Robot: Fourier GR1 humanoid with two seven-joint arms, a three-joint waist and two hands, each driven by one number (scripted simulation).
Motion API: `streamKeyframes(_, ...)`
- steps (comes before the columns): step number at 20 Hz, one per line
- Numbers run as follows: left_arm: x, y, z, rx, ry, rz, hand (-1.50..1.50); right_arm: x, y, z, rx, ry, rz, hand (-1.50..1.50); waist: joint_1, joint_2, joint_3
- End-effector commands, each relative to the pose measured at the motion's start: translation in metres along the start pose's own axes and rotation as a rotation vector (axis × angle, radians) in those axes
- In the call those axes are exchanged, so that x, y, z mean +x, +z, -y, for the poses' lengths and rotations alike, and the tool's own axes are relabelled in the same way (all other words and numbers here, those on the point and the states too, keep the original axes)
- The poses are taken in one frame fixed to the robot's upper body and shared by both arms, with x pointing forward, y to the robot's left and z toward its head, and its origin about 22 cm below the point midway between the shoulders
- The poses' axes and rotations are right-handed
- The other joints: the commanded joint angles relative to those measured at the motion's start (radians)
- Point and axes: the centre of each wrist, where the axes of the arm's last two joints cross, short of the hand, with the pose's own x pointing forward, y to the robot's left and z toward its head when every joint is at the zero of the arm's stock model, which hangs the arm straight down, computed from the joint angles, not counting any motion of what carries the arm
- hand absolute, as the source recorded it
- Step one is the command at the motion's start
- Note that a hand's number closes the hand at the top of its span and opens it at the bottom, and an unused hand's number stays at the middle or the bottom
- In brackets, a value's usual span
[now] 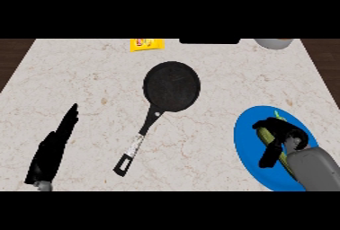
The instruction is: Pick the squash from the plate and place it in the pan
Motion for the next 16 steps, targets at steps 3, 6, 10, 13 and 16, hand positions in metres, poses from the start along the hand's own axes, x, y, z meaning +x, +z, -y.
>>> streamKeyframes(3, 0.014, -0.007, -0.001, 0.004, 0.003, 0.001, 0.00, -0.004, -0.024, -0.020, 0.032, -0.081, 0.020, 1.50, 0.000, 0.009, 0.009)
streamKeyframes(6, 0.003, -0.003, 0.005, -0.007, -0.001, 0.007, 0.00, -0.006, -0.016, -0.009, 0.050, -0.122, 0.046, 1.50, -0.002, 0.008, 0.009)
streamKeyframes(10, -0.015, 0.011, 0.007, 0.007, 0.009, 0.016, 0.00, -0.009, -0.024, -0.028, 0.048, -0.137, 0.060, 1.50, -0.001, 0.008, 0.009)
streamKeyframes(13, -0.015, 0.000, -0.015, 0.012, 0.000, 0.005, 0.00, -0.016, -0.015, -0.016, -0.013, -0.141, 0.055, 1.50, -0.004, 0.008, 0.009)
streamKeyframes(16, 0.000, 0.003, -0.016, 0.006, -0.005, 0.009, 0.00, 0.007, -0.008, -0.044, -0.210, -0.169, -0.028, 1.50, -0.006, 0.006, 0.009)
